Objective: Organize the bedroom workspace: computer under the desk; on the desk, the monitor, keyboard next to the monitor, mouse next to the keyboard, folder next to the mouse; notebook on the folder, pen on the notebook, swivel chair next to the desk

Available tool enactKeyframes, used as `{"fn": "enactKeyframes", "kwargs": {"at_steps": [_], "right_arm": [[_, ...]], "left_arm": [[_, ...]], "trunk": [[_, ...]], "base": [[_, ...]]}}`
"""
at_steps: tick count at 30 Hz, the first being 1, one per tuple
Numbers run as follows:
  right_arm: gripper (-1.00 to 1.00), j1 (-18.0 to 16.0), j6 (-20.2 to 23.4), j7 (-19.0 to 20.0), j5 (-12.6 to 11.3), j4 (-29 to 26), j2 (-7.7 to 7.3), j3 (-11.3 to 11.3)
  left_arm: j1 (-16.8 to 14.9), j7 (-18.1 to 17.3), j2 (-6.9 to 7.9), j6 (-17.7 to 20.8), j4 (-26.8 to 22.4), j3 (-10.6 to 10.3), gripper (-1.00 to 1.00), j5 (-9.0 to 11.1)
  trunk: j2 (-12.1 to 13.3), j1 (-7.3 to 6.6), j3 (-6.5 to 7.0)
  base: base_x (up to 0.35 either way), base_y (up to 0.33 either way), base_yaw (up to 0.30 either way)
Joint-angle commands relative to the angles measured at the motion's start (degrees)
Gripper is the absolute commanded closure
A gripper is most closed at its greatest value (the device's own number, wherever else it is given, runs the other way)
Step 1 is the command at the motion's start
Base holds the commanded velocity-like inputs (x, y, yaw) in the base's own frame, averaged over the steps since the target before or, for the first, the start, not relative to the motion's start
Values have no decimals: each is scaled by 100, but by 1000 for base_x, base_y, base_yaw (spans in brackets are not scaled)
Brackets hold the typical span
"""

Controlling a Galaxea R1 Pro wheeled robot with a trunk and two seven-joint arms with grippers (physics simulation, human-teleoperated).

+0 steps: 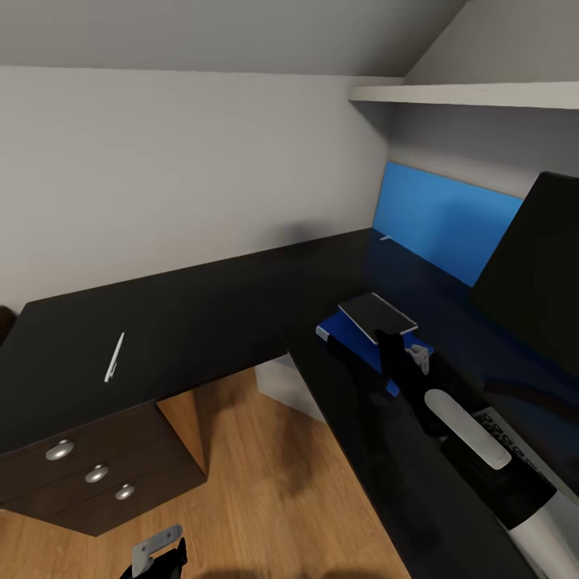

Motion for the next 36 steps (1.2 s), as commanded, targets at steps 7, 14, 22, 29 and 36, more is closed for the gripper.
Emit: {"fn": "enactKeyframes", "kwargs": {"at_steps": [7, 14, 22, 29, 36], "right_arm": [[100, -6, -39, -17, -40, -7, -2, 18], [100, -7, -9, -59, -58, 0, 3, 18], [100, -7, -1, -277, -56, 10, 15, 5], [100, -6, 7, -324, -69, 20, 22, 11], [100, -6, 167, -416, -61, 24, 35, 26]], "left_arm": [[2, 12, -3, 30, -16, 8, -100, 37], [2, 20, -3, 30, -16, 8, -100, 37], [2, 20, -4, 30, -16, 7, -100, 37], [2, 20, -3, 30, -16, 1, -100, 37], [2, 20, -4, 30, -16, -1, -100, 37]], "trunk": [[239, -132, 104], [239, -132, 104], [239, -132, 104], [239, -132, 104], [239, -132, 104]], "base": [[0, 0, 0], [0, 0, 0], [0, 0, 0], [0, 0, 0], [0, 0, 0]]}}
